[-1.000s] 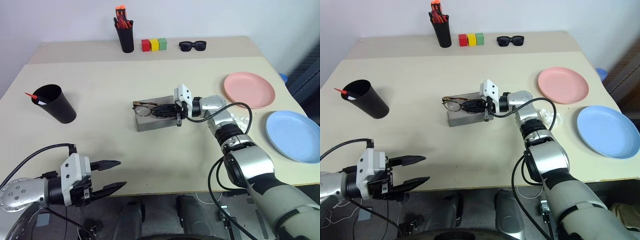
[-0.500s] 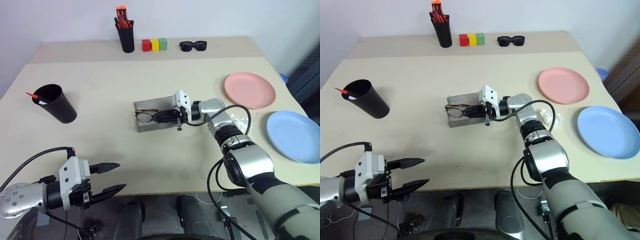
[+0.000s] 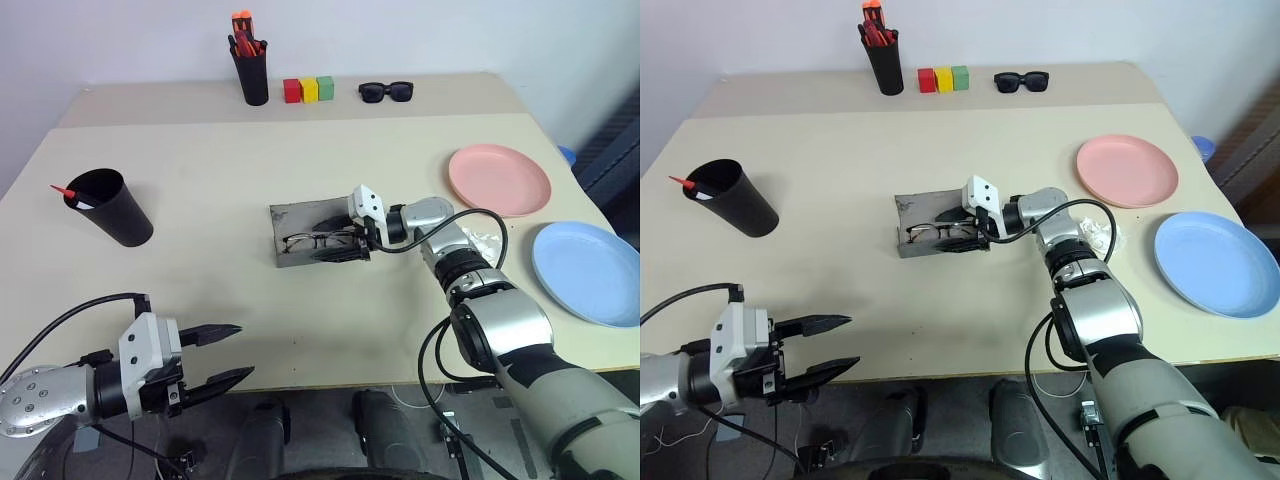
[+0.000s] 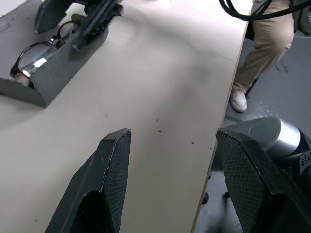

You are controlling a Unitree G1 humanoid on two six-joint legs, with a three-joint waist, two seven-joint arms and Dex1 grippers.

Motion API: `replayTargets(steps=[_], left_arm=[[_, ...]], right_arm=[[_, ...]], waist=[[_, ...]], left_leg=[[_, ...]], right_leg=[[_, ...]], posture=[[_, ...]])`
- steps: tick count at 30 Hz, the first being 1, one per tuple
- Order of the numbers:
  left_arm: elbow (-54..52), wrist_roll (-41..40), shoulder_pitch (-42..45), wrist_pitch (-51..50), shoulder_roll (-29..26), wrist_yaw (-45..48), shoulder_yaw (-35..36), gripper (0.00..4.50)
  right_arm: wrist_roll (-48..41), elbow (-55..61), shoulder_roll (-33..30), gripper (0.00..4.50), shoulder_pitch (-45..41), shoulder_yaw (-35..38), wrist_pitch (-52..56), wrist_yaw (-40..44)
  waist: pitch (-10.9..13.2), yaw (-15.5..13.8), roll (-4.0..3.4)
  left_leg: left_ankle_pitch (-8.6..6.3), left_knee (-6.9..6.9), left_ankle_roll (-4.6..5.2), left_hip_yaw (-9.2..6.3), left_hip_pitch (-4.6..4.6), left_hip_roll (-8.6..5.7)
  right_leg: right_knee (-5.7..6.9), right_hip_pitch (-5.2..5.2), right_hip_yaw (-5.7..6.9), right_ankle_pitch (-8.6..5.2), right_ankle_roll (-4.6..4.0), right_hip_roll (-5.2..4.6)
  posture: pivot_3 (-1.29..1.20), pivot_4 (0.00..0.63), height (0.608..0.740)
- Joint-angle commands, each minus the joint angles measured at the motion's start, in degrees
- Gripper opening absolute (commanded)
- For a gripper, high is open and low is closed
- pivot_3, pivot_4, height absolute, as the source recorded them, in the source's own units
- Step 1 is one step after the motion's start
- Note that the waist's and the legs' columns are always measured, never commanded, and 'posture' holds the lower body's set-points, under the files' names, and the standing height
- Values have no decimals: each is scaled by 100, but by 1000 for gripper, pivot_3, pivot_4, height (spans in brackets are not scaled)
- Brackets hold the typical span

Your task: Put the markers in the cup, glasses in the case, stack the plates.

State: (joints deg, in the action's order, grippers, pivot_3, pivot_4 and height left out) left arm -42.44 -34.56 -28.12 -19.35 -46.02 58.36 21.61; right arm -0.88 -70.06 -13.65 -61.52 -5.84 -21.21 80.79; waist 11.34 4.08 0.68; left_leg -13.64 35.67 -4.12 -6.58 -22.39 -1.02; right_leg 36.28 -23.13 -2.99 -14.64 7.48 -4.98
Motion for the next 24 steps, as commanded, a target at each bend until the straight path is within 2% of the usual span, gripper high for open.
replayTargets(steps=[1,5,8,10,11,12,15,19,24], left_arm=[[-29,-126,230,-5,97,-191,10,2852],[210,-228,885,-152,255,-609,-60,2852],[597,-154,1567,-275,344,-870,-272,2852],[1228,-129,2331,-545,298,-900,-593,2328],[1498,-67,2628,-609,274,-905,-729,2051],[1761,18,2943,-653,264,-874,-888,1653],[2501,240,3851,-651,300,-709,-1301,119],[3499,685,4837,-339,403,-541,-1713,46],[4781,1420,6028,61,562,-489,-2208,46]], right_arm=[[-143,210,-152,4150,-177,221,-66,-37],[-501,758,-459,4150,-62,548,246,86],[-822,2089,-928,4150,598,755,875,6],[-1057,4066,-1530,4226,1989,1080,1693,-300],[-1145,4824,-1734,4226,2549,1220,2037,-453],[-1276,5675,-1927,4226,3196,1401,2465,-685],[-1640,7636,-2238,4226,4853,1976,3479,-1382],[-1969,8992,-2279,4226,6146,2606,4127,-2124],[-2168,9886,-2164,4226,7100,3059,4378,-2757]], waist=[[1,-5,-1],[1,-17,-2],[1,-46,-2],[-2,-16,-2],[-4,-247,-4],[-4,-352,-11],[0,-344,-25],[-1,-145,-20],[-3,-171,-13]], left_leg=[[0,0,0,0,0,0],[1,3,-1,-1,0,0],[1,5,-1,-3,-1,-1],[1,5,-1,-4,0,-1],[1,-9,-1,1,4,-1],[1,-3,-1,-36,-7,-1],[1,3,-1,-18,-18,-13],[1,26,0,3,-5,-9],[1,35,0,-4,12,-3]], right_leg=[[0,0,0,0,0,0],[0,3,0,2,3,-1],[0,5,1,9,17,-1],[1,5,1,10,17,-1],[2,3,-3,10,16,-2],[3,10,33,4,13,0],[3,0,16,4,16,-11],[4,7,-1,6,14,-7],[4,32,1,-3,-5,3]], posture=[[0,150,740],[0,150,740],[0,150,740],[0,150,740],[0,150,740],[0,150,740],[0,150,740],[0,150,740],[0,150,740]])
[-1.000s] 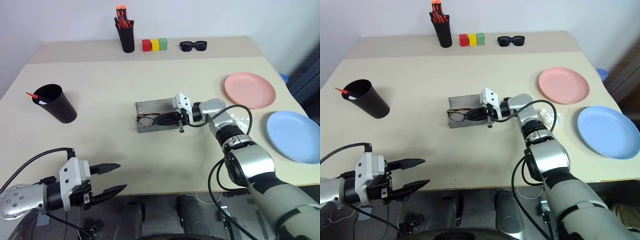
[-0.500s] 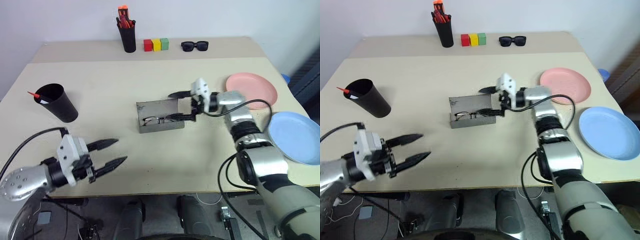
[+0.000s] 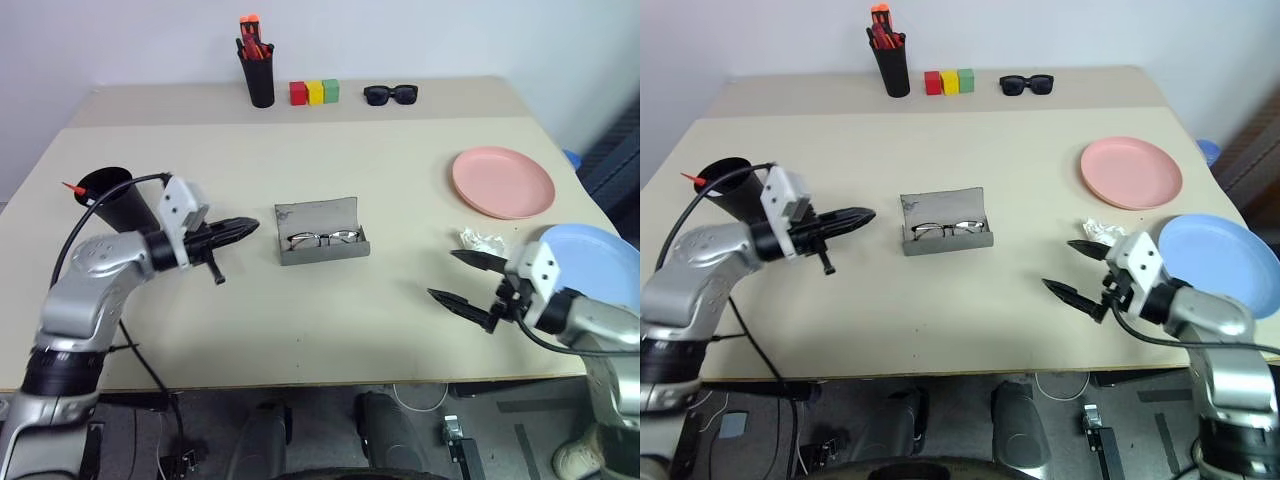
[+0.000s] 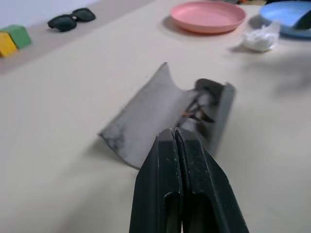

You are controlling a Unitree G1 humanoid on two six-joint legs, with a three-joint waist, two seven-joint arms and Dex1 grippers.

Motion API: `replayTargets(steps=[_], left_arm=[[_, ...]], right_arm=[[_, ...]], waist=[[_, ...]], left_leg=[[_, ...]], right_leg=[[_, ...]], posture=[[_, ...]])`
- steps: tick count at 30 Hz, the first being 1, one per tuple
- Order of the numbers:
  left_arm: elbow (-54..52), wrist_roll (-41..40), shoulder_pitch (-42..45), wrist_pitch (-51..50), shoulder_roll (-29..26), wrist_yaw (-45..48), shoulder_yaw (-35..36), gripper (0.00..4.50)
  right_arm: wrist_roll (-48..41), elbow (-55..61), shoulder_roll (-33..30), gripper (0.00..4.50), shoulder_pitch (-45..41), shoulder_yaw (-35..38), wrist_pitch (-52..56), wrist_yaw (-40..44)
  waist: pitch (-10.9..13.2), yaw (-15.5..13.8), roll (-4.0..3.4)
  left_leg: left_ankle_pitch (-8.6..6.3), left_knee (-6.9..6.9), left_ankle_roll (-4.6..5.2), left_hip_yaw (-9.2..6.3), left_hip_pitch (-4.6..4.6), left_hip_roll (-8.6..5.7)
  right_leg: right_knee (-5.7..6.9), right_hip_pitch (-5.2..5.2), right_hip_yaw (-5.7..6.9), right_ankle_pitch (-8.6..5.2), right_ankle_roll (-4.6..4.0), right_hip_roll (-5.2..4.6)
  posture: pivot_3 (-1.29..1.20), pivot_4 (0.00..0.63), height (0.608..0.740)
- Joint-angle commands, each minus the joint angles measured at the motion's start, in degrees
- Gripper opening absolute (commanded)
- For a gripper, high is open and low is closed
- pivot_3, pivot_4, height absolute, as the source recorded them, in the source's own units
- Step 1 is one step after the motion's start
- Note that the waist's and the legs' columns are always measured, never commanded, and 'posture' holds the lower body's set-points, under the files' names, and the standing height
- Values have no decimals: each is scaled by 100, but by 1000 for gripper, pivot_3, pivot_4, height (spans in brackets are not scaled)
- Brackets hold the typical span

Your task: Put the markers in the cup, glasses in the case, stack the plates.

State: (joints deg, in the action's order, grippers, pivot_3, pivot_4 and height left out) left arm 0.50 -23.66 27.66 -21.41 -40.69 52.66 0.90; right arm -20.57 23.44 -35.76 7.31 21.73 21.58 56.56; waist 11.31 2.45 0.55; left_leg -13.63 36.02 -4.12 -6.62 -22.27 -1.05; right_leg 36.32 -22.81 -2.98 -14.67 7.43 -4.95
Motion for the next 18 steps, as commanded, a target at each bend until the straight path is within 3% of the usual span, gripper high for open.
replayTargets(steps=[1,12,18], left_arm=[[792,507,733,291,28,229,-331,46],[3814,2185,2758,2287,684,263,-1214,46],[5385,3029,3730,2722,1038,-149,-1571,46]], right_arm=[[-241,711,81,4226,389,382,133,-462],[-470,1600,257,4226,1022,442,260,-1419],[-550,1837,290,4226,1092,366,343,-1717]], waist=[[0,-11,3],[5,-110,15],[12,-168,30]], left_leg=[[0,1,0,2,-5,-2],[-1,0,2,-2,-15,-4],[-1,2,3,-3,-21,-4]], right_leg=[[-2,0,-1,2,8,-4],[-15,-4,2,9,24,-3],[-16,-5,4,9,28,-3]], posture=[[0,150,740],[0,150,740],[0,150,740]])
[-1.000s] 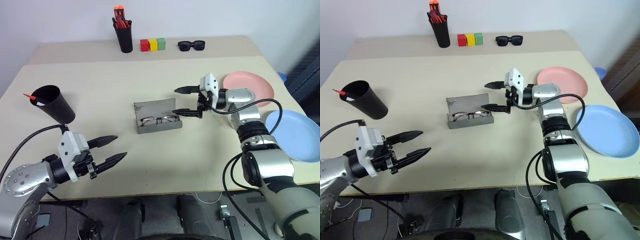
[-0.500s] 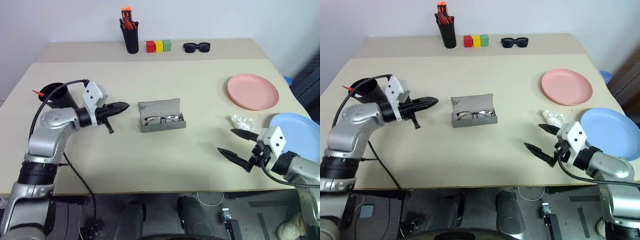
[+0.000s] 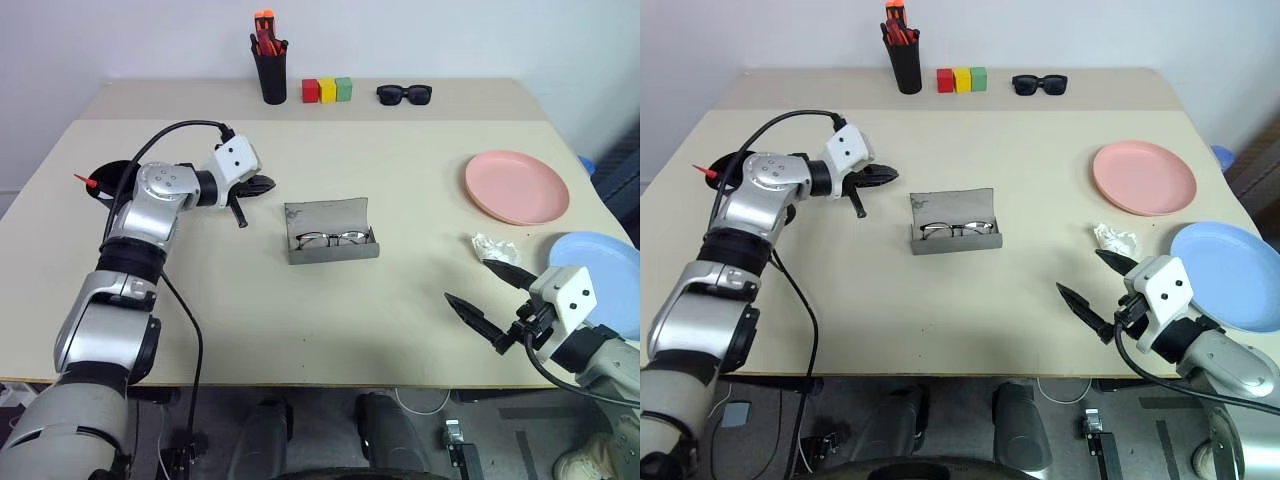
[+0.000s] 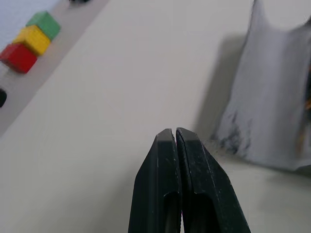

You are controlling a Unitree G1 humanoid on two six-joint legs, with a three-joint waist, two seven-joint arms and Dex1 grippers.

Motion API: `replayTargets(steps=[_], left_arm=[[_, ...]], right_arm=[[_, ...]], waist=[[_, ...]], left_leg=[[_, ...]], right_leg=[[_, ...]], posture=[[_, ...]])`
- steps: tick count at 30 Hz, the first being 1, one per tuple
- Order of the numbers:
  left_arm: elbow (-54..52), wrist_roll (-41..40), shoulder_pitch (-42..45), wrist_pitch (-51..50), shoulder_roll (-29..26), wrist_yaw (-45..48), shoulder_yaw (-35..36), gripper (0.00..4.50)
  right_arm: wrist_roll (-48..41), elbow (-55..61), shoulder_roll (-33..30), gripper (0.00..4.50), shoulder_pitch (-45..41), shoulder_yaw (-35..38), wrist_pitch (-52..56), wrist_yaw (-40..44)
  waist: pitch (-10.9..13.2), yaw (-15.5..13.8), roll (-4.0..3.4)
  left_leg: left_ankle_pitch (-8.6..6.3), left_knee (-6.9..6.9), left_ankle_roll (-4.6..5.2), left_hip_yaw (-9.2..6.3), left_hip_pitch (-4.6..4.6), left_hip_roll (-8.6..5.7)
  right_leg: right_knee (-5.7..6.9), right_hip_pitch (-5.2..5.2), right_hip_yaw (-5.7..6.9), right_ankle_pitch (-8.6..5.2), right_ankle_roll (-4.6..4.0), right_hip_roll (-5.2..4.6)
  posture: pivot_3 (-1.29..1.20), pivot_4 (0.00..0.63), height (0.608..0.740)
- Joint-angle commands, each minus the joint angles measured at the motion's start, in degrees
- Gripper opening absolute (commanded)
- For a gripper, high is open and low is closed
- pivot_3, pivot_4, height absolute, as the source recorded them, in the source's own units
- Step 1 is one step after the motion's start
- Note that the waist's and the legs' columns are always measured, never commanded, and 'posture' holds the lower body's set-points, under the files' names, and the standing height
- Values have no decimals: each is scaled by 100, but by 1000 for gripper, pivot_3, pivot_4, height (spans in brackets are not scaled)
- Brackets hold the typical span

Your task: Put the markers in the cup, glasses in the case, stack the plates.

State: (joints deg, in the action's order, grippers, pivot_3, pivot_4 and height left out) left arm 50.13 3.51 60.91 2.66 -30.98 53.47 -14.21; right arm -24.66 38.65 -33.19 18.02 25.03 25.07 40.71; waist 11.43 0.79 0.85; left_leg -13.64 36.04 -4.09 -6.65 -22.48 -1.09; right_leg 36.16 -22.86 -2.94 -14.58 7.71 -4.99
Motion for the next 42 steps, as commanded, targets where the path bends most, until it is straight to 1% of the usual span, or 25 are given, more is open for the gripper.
replayTargets(steps=[1,4,6,14,18,22,28,30,35,42], left_arm=[[633,410,516,419,117,-312,-88,46],[1255,682,854,395,319,-462,-168,46],[1529,826,1004,565,453,-538,-195,46],[2160,1264,1364,992,845,-769,-334,46],[2344,1435,1448,1069,994,-768,-346,46],[2436,1517,1483,1079,1052,-725,-288,46],[2508,1471,1415,968,1220,-521,-198,46],[2488,1333,1355,1036,1264,-194,-96,46],[2329,769,1406,661,1260,1308,348,46],[1678,390,1166,277,1109,2846,427,46]], right_arm=[[-145,331,29,4226,20,16,0,-170],[-147,390,53,4226,34,-79,2,-287],[-161,414,68,4226,37,-126,-1,-349],[-224,384,63,4226,73,-246,-76,-400],[-373,334,92,4226,147,-286,-455,-83],[-277,181,-47,4226,307,-332,-759,234],[-258,-41,-57,4226,353,-326,-993,385],[-248,-90,-57,4226,363,-342,-1043,412],[-276,-215,-83,4226,307,-331,-1094,460],[-251,-423,-59,4226,202,-392,-1155,450]], waist=[[1,-7,2],[1,-7,8],[1,-3,8],[2,0,10],[2,-2,10],[2,16,11],[2,3,11],[2,2,11],[2,7,10],[1,26,9]], left_leg=[[0,0,0,0,-1,0],[0,1,1,0,-3,-1],[-1,0,1,0,-3,-1],[-1,-1,2,0,-3,-1],[-1,1,2,0,-4,-2],[-1,-2,2,0,-3,-2],[-1,1,2,0,-3,-2],[-1,1,2,0,-3,-2],[-1,0,2,0,-2,-2],[-1,0,2,0,-2,-2]], right_leg=[[-1,0,0,0,1,-1],[-3,0,0,1,8,-1],[-2,0,0,1,9,-1],[0,-2,0,1,11,-1],[-1,-1,0,1,13,-1],[-1,-2,0,0,14,0],[0,0,0,0,15,-1],[0,-1,0,1,14,-1],[1,0,0,1,14,-1],[3,-1,0,1,13,0]], posture=[[0,150,740],[0,150,740],[0,150,740],[0,150,740],[0,150,740],[0,150,740],[0,150,740],[0,150,740],[0,150,740],[0,150,740]])
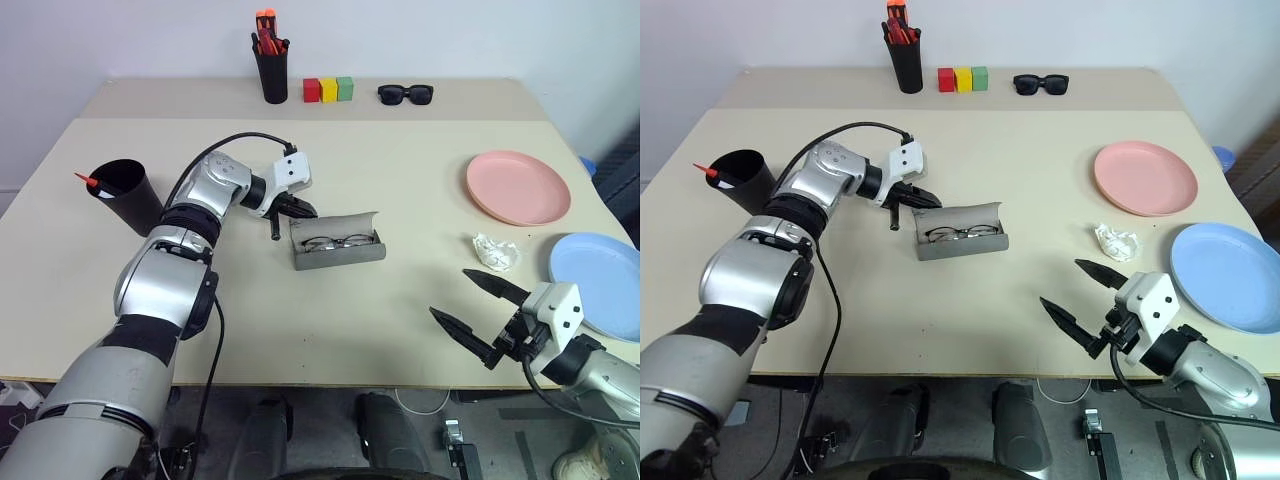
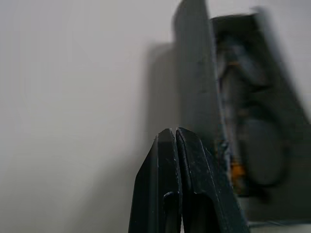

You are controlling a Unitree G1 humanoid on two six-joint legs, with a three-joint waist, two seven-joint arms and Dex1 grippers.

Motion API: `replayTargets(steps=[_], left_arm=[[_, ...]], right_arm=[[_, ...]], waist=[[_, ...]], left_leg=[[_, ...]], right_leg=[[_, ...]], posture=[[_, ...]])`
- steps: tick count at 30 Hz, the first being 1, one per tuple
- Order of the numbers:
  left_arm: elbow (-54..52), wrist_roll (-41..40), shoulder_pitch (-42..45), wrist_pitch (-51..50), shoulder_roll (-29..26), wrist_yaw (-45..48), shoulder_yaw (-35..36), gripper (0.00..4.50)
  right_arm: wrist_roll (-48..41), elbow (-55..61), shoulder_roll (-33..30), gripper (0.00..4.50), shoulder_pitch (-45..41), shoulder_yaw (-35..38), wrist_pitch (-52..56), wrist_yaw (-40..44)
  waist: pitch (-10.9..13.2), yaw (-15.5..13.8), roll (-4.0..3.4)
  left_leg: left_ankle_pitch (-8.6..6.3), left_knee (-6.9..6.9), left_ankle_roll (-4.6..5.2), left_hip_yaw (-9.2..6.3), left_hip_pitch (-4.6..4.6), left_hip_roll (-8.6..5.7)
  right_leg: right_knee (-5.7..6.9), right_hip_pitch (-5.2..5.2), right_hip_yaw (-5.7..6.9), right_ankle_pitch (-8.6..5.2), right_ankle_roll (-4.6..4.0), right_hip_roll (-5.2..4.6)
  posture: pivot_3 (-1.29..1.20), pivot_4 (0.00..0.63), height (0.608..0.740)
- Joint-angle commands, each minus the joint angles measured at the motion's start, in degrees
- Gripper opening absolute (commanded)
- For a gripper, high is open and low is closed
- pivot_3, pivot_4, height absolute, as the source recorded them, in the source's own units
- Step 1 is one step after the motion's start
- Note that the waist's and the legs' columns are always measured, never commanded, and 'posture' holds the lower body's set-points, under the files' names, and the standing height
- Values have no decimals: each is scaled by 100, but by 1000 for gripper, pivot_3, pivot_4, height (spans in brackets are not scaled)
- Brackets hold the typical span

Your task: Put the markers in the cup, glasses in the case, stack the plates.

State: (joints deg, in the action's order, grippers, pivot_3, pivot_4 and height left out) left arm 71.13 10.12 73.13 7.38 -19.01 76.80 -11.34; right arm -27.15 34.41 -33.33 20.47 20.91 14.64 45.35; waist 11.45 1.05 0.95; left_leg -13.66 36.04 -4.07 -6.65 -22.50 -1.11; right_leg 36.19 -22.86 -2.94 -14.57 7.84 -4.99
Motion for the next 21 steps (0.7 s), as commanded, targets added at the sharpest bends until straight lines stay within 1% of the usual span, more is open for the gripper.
replayTargets(steps=[1,5,9,12,15,17,19,21], left_arm=[[-611,-321,-137,-308,-99,687,116,46],[-1635,-331,-776,-734,-146,1137,-148,46],[-2096,-2,-1393,-745,-270,927,-525,46],[-2376,-24,-1574,-807,-314,741,-569,46],[-2566,-330,-1454,-943,-241,420,-283,46],[-2687,-802,-1303,-924,-73,219,128,46],[-2951,-1260,-1132,-1117,109,2,506,46],[-3497,-1650,-1037,-1623,287,-51,666,46]], right_arm=[[-7,-34,-41,4226,-48,16,-90,-29],[25,-248,2,4226,-48,56,-63,-146],[69,-499,19,4226,-53,127,-167,-237],[180,-645,57,4226,-51,210,-391,-313],[227,-761,109,4226,-161,386,-363,-624],[301,-837,127,4226,-238,531,-467,-794],[326,-939,78,4226,-268,696,-439,-912],[487,-1181,12,4226,-321,867,-501,-1042]], waist=[[-1,-3,-1],[-2,-2,-4],[-12,-10,-5],[-20,-15,-8],[-23,-16,-9],[-22,-25,-7],[-19,-39,-3],[-17,-39,0]], left_leg=[[0,0,0,0,0,0],[0,0,0,-1,1,0],[0,2,0,-3,7,2],[-1,3,2,-2,25,1],[-1,5,3,-2,39,1],[-1,10,2,-2,37,1],[-1,14,3,-4,20,1],[-1,14,3,-6,4,0]], right_leg=[[0,0,0,0,0,0],[1,1,-1,0,-1,0],[6,4,-1,0,-2,0],[4,26,-1,-1,-2,0],[4,40,-1,-1,-2,0],[4,40,-1,-1,-3,-1],[4,27,1,0,-3,-1],[2,14,1,0,-1,-2]], posture=[[0,150,740],[0,150,740],[0,150,740],[0,150,740],[0,150,740],[0,150,740],[0,150,740],[0,150,740]])
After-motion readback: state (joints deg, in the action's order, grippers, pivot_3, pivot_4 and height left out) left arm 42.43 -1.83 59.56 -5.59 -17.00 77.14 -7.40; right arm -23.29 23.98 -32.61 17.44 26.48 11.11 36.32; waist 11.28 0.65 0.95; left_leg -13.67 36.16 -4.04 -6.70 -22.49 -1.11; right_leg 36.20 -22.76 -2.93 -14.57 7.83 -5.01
